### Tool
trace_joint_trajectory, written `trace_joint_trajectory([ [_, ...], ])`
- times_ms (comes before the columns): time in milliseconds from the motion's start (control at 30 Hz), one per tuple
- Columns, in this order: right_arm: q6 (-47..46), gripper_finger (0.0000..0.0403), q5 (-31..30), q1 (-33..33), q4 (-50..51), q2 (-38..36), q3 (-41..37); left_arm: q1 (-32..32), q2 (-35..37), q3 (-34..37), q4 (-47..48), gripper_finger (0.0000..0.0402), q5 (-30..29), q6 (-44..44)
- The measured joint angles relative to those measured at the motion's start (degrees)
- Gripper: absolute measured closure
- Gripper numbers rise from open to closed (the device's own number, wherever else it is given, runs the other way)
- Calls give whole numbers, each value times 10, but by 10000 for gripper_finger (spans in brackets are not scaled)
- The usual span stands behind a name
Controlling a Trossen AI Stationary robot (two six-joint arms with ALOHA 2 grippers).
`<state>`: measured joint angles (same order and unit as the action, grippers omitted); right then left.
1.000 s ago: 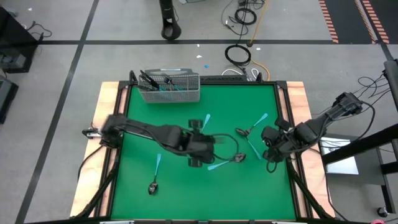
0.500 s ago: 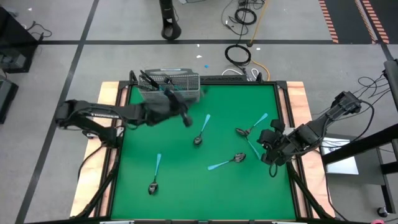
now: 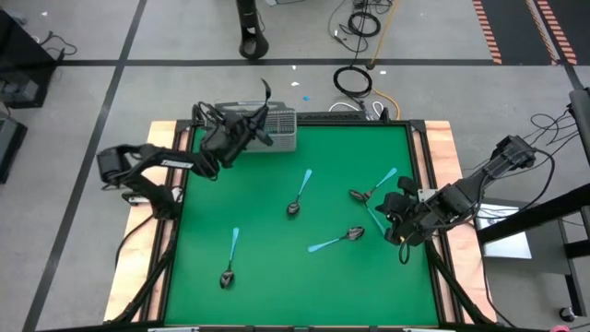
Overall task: Sort silverware
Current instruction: Put the fork into the silverware rack
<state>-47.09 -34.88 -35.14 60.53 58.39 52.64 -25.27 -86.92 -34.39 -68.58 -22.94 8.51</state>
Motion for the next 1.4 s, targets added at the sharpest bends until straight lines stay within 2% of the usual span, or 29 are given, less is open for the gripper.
trace_joint_trajectory([
  [167,0,403,0,0,-8,0,0,-28,-42,0,-16,386,-68,-1],
  [233,-1,403,0,0,-8,0,0,-44,-53,0,-15,386,-70,16],
  [433,-2,403,1,0,-8,0,0,-81,-68,0,-15,386,-18,32],
  [800,-2,403,2,0,-8,0,0,-108,-67,0,-16,386,34,31],
  [1067,-2,403,2,0,-8,0,0,-109,-67,0,-16,386,39,31],
  [1167,-2,403,2,0,-8,0,0,-109,-68,0,-25,386,87,17],
  [1300,-2,403,2,0,-8,0,0,-105,-68,0,-93,386,173,-3],
  [1400,-2,403,2,0,-8,0,0,-99,-67,0,-146,386,196,-12],
])
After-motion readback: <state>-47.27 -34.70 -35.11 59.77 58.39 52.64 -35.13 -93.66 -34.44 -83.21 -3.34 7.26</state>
